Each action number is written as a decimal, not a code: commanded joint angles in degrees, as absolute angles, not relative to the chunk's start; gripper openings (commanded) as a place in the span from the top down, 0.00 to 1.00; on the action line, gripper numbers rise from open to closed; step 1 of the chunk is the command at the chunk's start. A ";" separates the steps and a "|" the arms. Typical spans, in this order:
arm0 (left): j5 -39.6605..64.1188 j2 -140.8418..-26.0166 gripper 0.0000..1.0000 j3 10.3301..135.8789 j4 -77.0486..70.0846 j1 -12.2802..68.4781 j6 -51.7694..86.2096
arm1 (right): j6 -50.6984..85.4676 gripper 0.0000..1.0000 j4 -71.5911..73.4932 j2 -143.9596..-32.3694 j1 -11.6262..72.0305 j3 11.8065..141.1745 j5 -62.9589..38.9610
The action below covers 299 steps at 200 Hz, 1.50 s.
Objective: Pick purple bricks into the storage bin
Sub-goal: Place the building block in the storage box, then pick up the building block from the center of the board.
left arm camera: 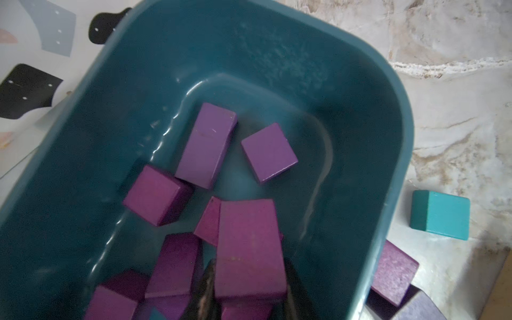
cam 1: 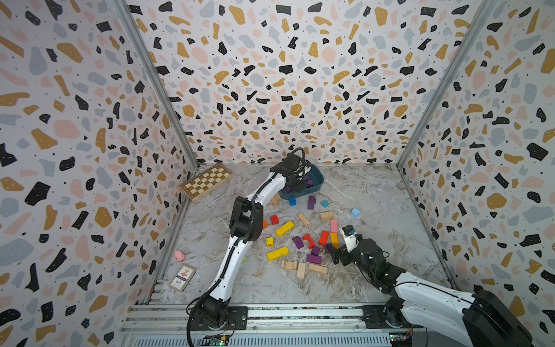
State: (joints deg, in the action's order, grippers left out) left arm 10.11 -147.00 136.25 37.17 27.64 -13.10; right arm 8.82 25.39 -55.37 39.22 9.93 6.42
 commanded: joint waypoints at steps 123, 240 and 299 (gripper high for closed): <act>7.25 -139.44 0.19 137.15 38.49 27.86 -16.06 | 9.27 0.00 26.01 -48.11 39.03 8.72 6.68; 4.54 -122.58 0.12 114.91 39.13 34.49 0.69 | 8.71 0.00 26.35 -47.12 39.64 8.31 5.80; 7.15 -122.80 0.01 109.08 35.77 35.60 5.52 | 8.56 0.00 26.32 -47.02 39.81 8.26 5.74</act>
State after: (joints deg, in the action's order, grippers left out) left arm 6.22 -123.07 109.36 38.48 36.05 2.33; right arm 8.75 25.52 -47.92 39.51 8.51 5.72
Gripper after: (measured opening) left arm 0.988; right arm 0.993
